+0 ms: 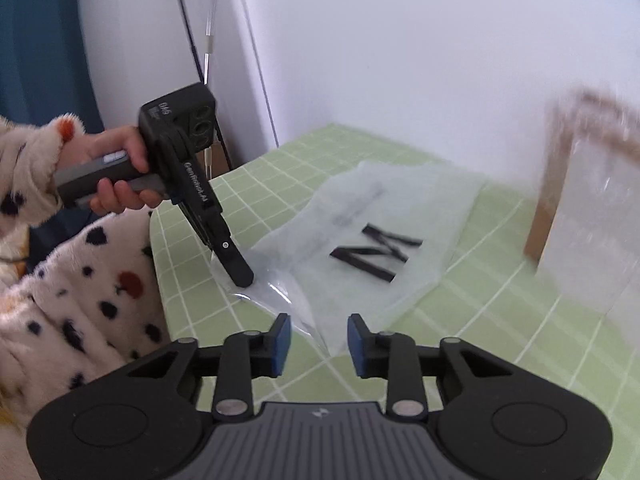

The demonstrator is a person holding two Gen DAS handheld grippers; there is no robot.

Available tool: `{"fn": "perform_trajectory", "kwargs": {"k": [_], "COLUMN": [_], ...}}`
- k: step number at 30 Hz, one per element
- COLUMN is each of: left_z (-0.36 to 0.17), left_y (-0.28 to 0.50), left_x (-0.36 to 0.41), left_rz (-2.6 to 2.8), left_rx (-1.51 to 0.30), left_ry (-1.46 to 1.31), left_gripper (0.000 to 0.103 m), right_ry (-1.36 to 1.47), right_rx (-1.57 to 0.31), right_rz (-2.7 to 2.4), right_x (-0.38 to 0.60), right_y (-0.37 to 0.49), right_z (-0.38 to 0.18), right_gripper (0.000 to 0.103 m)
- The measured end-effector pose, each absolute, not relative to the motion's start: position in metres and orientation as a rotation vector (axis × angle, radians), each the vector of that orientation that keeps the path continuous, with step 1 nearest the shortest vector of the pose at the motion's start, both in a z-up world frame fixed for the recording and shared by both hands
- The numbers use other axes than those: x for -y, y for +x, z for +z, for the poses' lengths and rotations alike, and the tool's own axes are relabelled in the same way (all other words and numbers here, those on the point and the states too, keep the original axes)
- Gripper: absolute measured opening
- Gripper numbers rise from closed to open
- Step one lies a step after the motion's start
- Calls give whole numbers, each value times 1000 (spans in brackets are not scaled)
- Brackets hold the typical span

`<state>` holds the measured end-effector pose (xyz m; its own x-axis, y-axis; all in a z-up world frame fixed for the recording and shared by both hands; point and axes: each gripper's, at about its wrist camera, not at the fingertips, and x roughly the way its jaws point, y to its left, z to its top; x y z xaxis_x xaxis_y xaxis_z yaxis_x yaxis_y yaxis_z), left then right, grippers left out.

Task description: Fold shopping bag

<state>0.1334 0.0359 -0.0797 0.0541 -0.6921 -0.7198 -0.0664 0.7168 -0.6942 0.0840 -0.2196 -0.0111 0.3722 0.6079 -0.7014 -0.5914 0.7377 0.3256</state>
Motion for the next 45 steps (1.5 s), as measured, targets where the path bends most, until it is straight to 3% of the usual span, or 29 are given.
{"fn": "perform_trajectory", "kwargs": {"k": [4, 17, 25, 35, 40, 45], "left_z": [-79, -82, -75, 5, 18, -9], "left_y": [134, 130, 122, 86, 61, 42], "left_x": [-34, -38, -63, -81, -58, 22], "left_rz": [-536, -539, -521, -507, -773, -803], "left_rx": [-1460, -1453, -1415, -1102, -964, -998], "left_ry": [-647, -679, -725, -596, -628, -344], "left_gripper": [4, 5, 16, 13, 14, 14], "right_ry": [183, 281, 304, 269, 265, 251], "right_rx": [-1013, -1308, -1366, -1384, -1389, -1389], "right_rz": [706, 445, 404, 376, 367, 369], "right_x": [225, 212, 214, 205, 204, 203], "right_y": [97, 130, 138, 138, 138, 138], "right_z": [-16, -28, -29, -24, -24, -23], "right_gripper": [1, 0, 0, 0, 0, 0]}}
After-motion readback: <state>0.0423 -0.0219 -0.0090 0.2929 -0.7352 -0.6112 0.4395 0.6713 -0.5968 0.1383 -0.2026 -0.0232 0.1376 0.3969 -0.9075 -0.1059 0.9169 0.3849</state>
